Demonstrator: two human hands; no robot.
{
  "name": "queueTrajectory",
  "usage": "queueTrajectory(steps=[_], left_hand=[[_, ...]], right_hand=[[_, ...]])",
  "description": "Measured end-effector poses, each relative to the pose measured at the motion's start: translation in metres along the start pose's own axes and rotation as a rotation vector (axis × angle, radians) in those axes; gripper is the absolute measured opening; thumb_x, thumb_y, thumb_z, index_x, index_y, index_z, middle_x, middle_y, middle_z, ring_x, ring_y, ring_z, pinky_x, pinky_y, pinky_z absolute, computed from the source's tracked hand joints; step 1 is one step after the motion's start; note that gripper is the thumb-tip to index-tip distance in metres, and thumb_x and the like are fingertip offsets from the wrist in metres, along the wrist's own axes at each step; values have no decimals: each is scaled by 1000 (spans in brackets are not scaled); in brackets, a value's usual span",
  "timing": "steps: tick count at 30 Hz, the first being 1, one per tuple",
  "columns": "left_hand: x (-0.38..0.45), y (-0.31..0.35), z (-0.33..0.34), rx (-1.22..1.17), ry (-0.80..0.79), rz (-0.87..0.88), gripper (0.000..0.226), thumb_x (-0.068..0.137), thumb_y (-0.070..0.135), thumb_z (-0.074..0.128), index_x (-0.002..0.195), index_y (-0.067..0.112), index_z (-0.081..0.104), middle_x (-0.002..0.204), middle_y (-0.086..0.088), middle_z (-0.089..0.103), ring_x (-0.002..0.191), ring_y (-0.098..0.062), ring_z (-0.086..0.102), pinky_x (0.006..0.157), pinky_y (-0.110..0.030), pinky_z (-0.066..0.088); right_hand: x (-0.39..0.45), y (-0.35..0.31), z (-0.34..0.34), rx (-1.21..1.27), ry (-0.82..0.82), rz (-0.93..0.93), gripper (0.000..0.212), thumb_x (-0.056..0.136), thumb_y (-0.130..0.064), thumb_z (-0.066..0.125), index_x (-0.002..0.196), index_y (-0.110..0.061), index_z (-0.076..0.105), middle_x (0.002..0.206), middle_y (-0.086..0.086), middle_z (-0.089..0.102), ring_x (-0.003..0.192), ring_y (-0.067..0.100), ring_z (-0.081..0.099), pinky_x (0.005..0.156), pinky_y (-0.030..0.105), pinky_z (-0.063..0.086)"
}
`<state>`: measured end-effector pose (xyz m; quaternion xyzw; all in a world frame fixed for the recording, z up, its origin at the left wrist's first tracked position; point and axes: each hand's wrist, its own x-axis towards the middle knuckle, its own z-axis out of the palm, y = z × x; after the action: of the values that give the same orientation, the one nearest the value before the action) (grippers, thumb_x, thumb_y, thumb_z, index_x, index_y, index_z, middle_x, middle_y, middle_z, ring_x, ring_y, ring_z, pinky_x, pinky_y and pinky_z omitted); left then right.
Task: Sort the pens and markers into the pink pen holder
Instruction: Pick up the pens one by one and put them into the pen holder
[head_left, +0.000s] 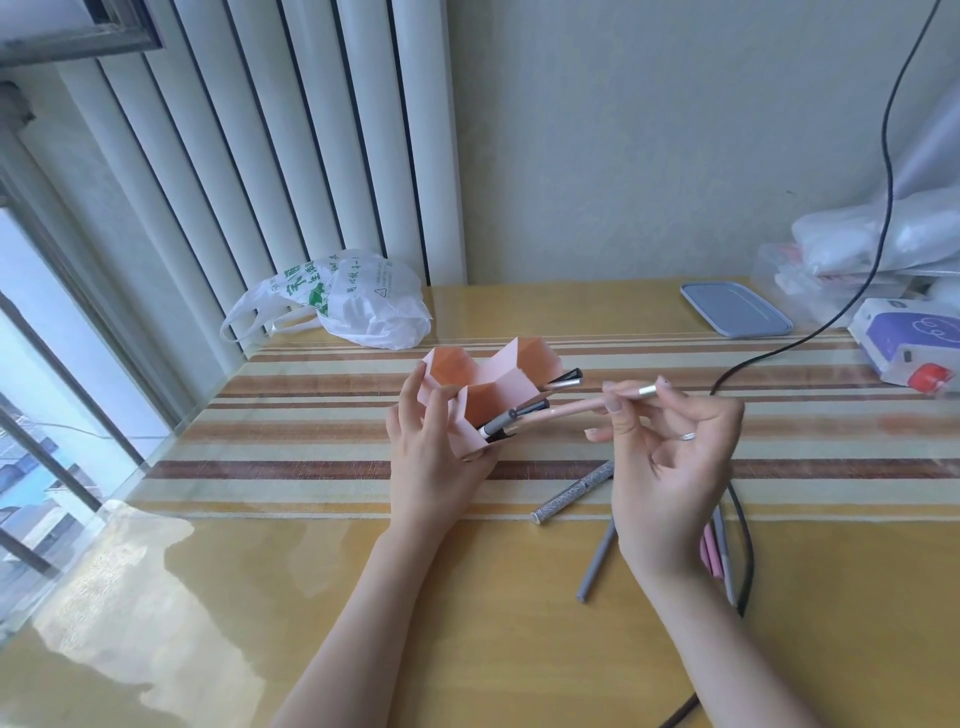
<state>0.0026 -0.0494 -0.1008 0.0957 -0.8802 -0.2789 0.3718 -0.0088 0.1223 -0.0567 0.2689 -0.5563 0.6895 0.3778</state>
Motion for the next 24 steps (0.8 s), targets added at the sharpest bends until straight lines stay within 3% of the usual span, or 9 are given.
queueTrajectory(steps=[4, 6, 8, 12, 15, 20, 24], left_hand=[[1, -3, 2, 23, 1, 17, 67, 62, 22, 83, 111, 34, 39, 148, -6, 28, 114, -17, 29, 93, -27, 22], [1, -3, 2, 25, 4, 20, 67, 62, 22, 83, 111, 33, 39, 149, -6, 28, 116, -18, 30, 93, -25, 20], [1, -3, 2, 18, 12, 15, 66, 62, 23, 83, 112, 33, 40, 148, -6, 28, 115, -16, 29, 92, -28, 24], [0, -3, 3, 4, 36, 6, 64, 63, 30, 83, 114, 29, 45, 147, -6, 30, 114, -15, 29, 92, -31, 27], [0, -4, 2, 3, 27, 7, 63, 64, 31, 83, 115, 27, 47, 148, -5, 29, 112, -13, 28, 91, -33, 28], [0, -2, 1, 15, 5, 41, 66, 62, 27, 84, 111, 33, 40, 149, -6, 27, 112, -13, 27, 91, -33, 28], [1, -1, 2, 17, 9, 42, 66, 62, 26, 84, 111, 33, 41, 149, -6, 28, 114, -20, 31, 90, -32, 27]], right_hand=[[-4, 4, 0, -121, -115, 5, 16, 91, -19, 60, 98, -22, 46, 91, -4, 64, 80, 17, 69, 64, 29, 59], [-3, 6, -1, -151, -90, 20, 19, 90, -13, 62, 97, -19, 46, 92, -9, 62, 82, 17, 69, 66, 36, 59], [-2, 6, -1, -141, -50, 9, 24, 88, -3, 61, 98, -19, 46, 91, -3, 63, 81, 12, 68, 62, 38, 59], [-4, 0, 1, -68, -19, 20, 32, 89, -6, 59, 94, -35, 45, 89, 12, 65, 79, 15, 70, 61, 27, 58], [-7, 1, 2, -83, -68, 3, 28, 88, 2, 61, 91, -20, 44, 85, 13, 65, 77, 15, 70, 60, 24, 58], [-8, 13, 2, -196, -168, 36, 17, 90, -22, 59, 86, -20, 42, 79, 4, 68, 62, 9, 66, 54, 24, 56], [-11, 18, 4, -234, -225, 40, 18, 90, -17, 61, 86, -21, 44, 74, 4, 67, 63, 8, 63, 57, 20, 55]])
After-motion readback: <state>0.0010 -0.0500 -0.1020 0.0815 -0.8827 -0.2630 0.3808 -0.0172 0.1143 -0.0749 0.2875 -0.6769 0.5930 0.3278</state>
